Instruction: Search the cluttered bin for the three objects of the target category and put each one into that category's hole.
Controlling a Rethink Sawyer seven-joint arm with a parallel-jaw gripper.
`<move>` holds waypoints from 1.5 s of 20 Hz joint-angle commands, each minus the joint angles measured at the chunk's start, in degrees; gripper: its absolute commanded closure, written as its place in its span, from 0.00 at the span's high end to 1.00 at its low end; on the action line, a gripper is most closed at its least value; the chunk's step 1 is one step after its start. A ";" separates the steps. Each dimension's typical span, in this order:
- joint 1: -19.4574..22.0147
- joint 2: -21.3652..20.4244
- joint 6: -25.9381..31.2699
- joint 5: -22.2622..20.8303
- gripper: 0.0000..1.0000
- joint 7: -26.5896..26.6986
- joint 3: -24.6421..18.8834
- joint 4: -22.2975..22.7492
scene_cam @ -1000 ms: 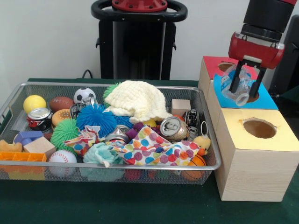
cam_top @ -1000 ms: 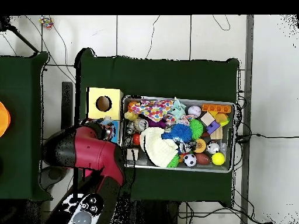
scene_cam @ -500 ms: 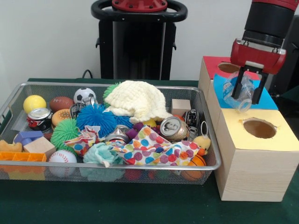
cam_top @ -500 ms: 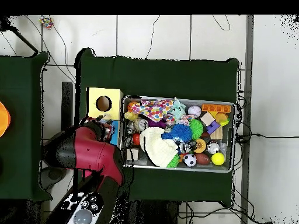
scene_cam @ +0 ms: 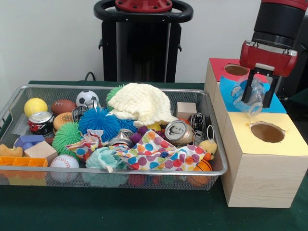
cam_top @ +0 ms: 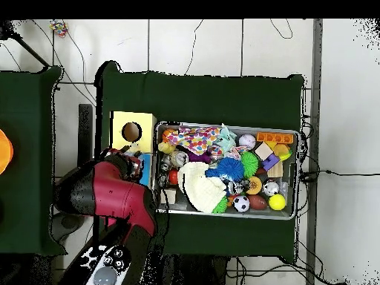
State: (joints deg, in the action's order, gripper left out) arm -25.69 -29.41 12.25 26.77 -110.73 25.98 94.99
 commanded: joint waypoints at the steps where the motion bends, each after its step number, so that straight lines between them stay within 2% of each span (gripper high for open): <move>1: 0.75 0.22 -1.33 2.76 0.00 -15.06 -7.06 5.56; 9: 1.97 -0.11 -3.73 2.49 0.00 -14.67 -8.78 7.34; 16: -0.74 1.14 -3.73 4.25 0.00 -16.72 -6.32 7.38; 25: -2.21 1.28 -4.88 6.25 0.00 -17.41 -6.02 9.31; 30: -4.69 2.63 -4.37 7.73 0.00 -18.24 -3.53 9.02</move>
State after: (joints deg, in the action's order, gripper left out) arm -29.11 -30.31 7.73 30.92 -111.47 25.49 98.67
